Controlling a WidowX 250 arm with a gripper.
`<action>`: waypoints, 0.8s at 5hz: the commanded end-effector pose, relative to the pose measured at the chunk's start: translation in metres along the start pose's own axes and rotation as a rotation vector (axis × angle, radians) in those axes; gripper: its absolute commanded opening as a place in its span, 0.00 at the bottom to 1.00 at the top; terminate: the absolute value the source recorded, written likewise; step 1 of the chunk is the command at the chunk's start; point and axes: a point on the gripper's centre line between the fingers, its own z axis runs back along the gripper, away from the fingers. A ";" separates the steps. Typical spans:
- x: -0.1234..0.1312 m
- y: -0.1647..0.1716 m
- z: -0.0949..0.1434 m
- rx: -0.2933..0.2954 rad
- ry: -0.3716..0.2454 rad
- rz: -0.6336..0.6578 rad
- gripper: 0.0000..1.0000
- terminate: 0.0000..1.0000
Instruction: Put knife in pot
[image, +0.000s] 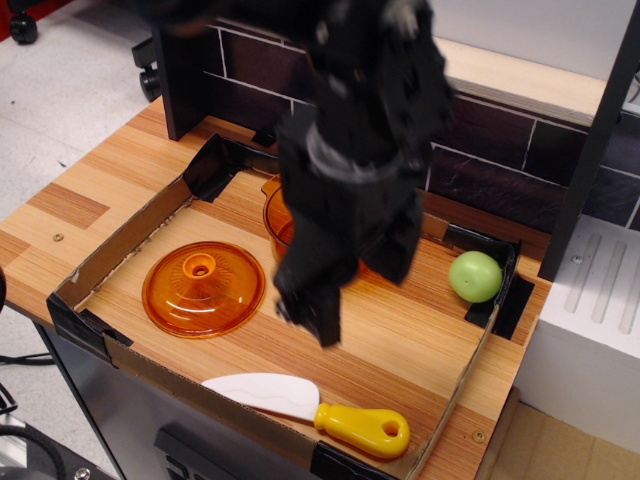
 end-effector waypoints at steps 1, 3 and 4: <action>-0.021 -0.001 -0.019 0.021 0.091 0.156 1.00 0.00; -0.026 0.003 -0.042 -0.021 0.074 0.224 1.00 0.00; -0.025 0.004 -0.054 -0.027 0.050 0.199 1.00 0.00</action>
